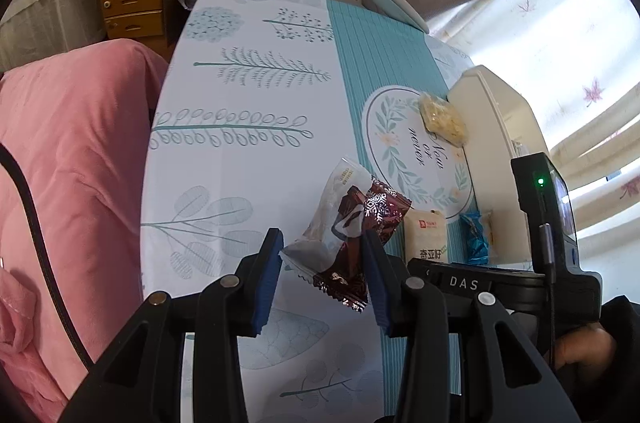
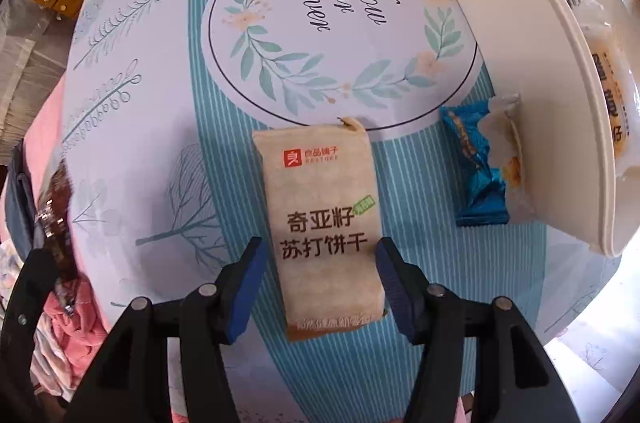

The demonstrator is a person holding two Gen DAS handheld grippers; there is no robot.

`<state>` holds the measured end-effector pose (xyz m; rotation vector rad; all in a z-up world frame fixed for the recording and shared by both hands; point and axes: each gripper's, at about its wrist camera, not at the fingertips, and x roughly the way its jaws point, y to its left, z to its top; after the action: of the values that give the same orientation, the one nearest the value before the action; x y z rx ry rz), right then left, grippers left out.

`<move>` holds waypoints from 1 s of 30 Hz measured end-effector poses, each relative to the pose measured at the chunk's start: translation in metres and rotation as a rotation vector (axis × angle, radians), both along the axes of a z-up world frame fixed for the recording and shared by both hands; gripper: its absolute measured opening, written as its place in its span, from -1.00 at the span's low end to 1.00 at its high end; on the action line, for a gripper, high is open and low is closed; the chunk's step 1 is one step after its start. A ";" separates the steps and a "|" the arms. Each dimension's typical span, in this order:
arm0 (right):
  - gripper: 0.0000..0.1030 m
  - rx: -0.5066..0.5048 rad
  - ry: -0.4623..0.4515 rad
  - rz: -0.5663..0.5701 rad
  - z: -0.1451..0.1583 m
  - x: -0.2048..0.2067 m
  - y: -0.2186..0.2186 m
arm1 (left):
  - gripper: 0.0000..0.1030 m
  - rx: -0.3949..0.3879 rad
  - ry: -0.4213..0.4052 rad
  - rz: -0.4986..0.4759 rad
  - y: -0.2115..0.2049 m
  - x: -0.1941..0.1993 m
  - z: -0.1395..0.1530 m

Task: Organize snacks
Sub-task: 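Lift chocolate packet with left tool while right tool lifts soda-cracker packet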

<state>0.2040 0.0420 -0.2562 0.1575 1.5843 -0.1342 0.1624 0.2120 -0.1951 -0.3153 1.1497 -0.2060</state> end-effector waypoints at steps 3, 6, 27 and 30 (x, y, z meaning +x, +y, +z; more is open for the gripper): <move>0.11 -0.029 0.006 0.011 -0.002 0.004 0.001 | -0.25 -0.002 0.004 0.022 0.006 -0.002 -0.001; 0.12 -0.041 0.015 0.020 -0.003 0.008 0.005 | -0.25 -0.003 0.006 0.036 0.011 -0.003 -0.002; 0.04 0.124 0.036 0.062 -0.013 0.001 -0.013 | -0.25 0.028 -0.014 0.038 -0.003 -0.007 0.016; 0.04 0.167 0.052 0.082 -0.009 0.000 -0.016 | -0.25 0.033 -0.023 0.057 -0.011 -0.007 0.024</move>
<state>0.2038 0.0262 -0.2650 0.2199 1.6511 0.0590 0.1555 0.2010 -0.1713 -0.3157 1.1184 -0.1402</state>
